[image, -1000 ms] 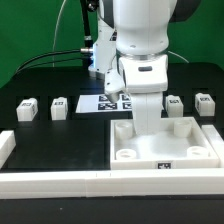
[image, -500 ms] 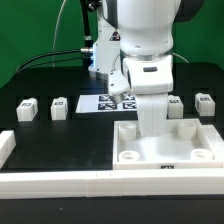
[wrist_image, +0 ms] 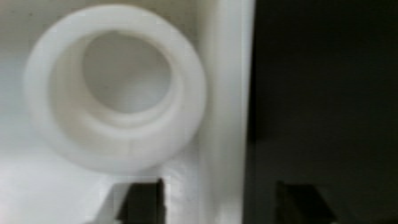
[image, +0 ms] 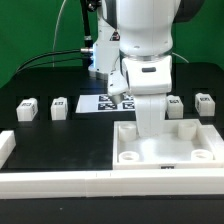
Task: Assemble one leg
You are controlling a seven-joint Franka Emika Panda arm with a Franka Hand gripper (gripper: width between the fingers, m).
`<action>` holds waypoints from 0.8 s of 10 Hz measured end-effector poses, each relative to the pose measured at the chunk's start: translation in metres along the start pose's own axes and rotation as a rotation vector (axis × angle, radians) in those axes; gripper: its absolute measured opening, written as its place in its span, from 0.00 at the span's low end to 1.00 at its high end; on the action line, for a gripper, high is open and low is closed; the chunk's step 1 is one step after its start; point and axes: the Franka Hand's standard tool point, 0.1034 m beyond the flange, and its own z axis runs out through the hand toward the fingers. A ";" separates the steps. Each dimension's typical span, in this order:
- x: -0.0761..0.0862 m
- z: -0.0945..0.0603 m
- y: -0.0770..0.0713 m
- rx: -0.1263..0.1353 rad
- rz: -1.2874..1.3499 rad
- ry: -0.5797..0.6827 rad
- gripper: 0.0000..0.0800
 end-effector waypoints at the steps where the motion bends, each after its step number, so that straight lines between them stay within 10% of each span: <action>1: 0.000 0.000 0.000 0.000 0.000 0.000 0.47; 2: 0.000 0.000 0.000 0.000 0.000 0.000 0.71; 8: -0.001 0.000 0.000 -0.002 0.001 0.000 0.81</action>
Offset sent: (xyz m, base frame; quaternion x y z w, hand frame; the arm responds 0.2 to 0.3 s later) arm 0.0006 0.0019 0.0042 -0.0087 0.0016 -0.0072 0.9999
